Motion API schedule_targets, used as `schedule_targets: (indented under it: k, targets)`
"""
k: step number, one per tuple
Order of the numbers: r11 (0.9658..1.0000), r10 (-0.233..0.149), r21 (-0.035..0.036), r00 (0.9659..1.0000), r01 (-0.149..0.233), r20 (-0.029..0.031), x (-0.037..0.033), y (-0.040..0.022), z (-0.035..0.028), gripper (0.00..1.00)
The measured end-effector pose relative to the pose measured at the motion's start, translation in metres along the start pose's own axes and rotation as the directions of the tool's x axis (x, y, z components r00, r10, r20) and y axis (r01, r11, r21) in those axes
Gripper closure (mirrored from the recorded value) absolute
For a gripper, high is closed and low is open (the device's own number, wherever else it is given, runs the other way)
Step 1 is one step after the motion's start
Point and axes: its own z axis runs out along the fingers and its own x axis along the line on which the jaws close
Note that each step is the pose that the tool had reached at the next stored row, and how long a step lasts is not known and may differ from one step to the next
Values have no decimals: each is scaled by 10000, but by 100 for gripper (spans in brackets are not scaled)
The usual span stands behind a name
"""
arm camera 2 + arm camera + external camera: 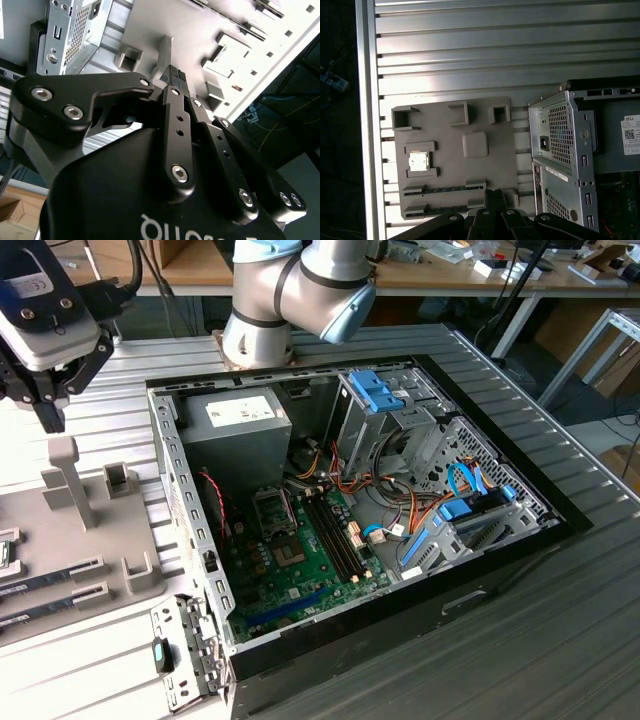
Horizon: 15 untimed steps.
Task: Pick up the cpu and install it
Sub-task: 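Reach for the cpu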
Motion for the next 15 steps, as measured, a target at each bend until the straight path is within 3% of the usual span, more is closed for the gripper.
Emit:
schedule_targets:
  k: [15]
  targets:
    - [10000,0,0,10000,0,0,73,-6,0,89]
